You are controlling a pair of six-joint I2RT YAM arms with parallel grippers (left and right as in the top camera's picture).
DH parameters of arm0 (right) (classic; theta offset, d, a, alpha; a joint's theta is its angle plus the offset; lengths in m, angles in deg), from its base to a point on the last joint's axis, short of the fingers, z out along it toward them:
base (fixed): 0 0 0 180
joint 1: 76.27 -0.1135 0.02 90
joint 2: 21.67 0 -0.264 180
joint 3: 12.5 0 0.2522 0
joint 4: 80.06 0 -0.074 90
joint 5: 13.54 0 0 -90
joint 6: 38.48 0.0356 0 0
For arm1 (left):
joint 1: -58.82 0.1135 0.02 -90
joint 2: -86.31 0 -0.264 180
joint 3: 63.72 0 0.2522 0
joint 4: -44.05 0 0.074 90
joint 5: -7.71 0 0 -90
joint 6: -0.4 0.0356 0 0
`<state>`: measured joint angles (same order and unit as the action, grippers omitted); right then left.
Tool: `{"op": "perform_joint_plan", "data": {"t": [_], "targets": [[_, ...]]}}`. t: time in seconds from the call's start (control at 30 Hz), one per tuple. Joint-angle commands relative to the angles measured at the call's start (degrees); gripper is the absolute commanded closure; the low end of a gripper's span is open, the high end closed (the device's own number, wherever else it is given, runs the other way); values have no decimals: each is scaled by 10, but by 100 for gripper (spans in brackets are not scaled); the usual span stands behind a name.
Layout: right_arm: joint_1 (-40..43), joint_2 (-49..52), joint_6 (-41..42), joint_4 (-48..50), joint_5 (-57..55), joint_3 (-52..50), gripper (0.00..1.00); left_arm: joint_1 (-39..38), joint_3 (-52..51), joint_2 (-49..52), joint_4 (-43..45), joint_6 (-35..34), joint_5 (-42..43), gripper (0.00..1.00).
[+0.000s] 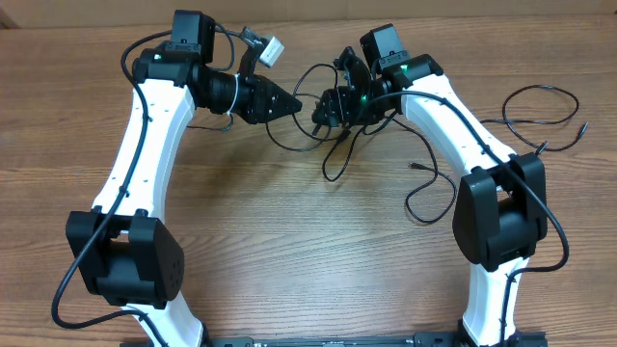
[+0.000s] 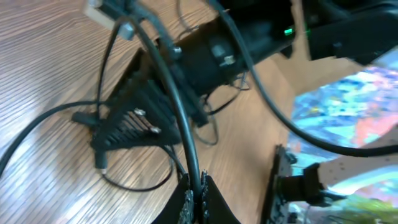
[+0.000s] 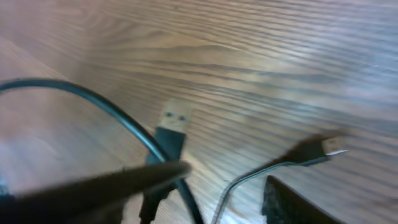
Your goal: Untangle cables
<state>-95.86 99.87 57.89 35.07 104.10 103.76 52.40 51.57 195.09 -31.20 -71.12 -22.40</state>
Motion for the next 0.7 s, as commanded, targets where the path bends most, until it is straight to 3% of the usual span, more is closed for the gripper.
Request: {"op": "perform_joint_plan", "data": {"t": [0.0, 0.13, 0.27, 0.6, 0.67], "targets": [[-3, 1, 17, -5, -99, -2, 44, 22, 10, -9, 2, 35, 89, 96], [8, 1, 44, -29, -217, -2, 66, 63, 10, -9, -6, 31, 91, 96], [35, 1, 43, -42, -231, -2, 79, 105, 10, -9, -29, 32, 91, 96], [118, 1, 59, -50, -193, -2, 85, 184, 10, -9, -74, 34, 89, 96], [121, 1, 59, -50, -167, -2, 74, 183, 10, -9, -79, 33, 87, 96]]}}
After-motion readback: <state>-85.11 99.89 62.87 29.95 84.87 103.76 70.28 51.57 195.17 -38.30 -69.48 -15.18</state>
